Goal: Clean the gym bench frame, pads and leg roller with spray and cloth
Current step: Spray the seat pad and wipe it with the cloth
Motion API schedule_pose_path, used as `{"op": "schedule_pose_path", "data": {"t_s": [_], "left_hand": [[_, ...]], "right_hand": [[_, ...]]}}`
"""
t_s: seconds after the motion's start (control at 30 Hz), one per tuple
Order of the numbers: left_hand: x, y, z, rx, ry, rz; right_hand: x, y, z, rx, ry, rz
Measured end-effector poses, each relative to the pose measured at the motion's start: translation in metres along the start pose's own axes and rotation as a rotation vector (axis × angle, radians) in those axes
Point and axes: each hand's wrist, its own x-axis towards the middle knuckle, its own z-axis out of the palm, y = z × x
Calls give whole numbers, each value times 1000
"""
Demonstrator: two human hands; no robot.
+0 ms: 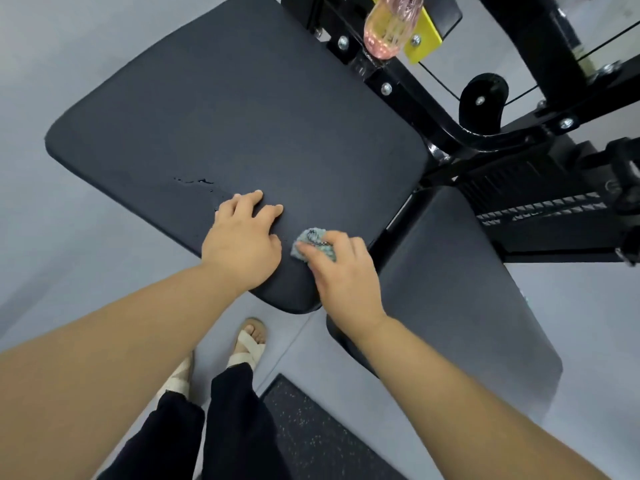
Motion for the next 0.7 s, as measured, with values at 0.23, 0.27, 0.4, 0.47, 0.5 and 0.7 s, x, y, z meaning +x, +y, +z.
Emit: {"op": "schedule_pose_path", "data": {"t_s": [0.23, 0.27, 0.4, 0.47, 0.5, 0.7], "left_hand": [[-20, -50, -19, -99, 128, 62], [-24, -62, -19, -96, 149, 37], [-37, -94, -21, -115, 148, -41], [-40, -102, -22, -92, 78, -15], [-40, -107, -24, -71, 45, 7], [-35, -127, -35, 45, -87, 122]], "right_hand": [[31, 35, 0, -115, 163, 532], [31, 18, 6, -104, 182, 597], [14, -84, 30, -30, 110, 403], [0, -120, 32, -3, 30, 264], [0, -123, 30, 2, 9, 160], [44, -26, 6, -179, 38, 342]]}}
